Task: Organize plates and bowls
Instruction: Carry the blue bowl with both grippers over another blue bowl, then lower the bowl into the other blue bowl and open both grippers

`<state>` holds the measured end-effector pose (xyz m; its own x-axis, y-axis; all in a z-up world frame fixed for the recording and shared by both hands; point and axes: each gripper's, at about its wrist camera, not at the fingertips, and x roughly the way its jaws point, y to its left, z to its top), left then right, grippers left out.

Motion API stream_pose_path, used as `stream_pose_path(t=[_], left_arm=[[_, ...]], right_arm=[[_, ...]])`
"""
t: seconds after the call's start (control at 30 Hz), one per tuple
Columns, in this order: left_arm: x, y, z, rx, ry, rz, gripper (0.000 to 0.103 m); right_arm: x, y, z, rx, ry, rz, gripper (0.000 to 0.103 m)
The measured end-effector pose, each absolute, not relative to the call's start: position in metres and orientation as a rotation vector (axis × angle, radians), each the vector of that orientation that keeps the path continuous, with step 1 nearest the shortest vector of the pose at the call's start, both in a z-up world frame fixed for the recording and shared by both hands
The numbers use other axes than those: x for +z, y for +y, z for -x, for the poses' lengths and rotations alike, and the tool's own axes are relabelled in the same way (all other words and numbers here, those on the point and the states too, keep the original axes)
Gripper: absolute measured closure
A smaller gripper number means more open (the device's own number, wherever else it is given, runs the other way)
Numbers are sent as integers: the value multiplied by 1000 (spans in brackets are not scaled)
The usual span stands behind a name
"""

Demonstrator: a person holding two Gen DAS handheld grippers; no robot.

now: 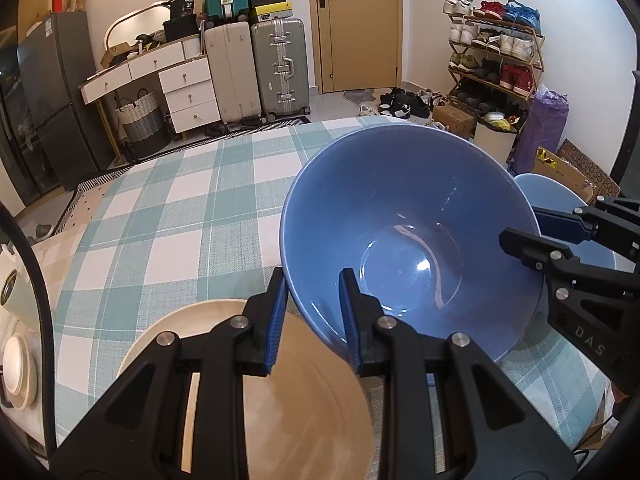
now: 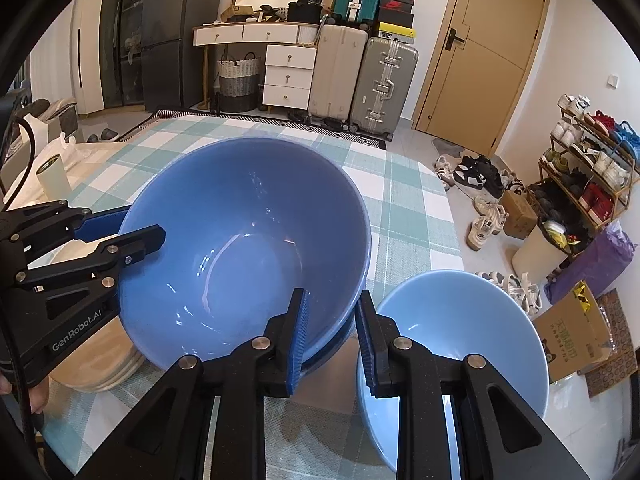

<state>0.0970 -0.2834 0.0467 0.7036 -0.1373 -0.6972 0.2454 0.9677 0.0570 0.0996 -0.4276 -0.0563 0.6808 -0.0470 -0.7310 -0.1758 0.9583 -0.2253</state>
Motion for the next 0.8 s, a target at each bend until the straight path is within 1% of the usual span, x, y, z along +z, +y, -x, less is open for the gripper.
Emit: stream_pose_path(t=[0.8], left_arm=[[27,-282,-109,-224,773,-184,80]], right_arm=[[-67,-432,-101,59,830,306,78]])
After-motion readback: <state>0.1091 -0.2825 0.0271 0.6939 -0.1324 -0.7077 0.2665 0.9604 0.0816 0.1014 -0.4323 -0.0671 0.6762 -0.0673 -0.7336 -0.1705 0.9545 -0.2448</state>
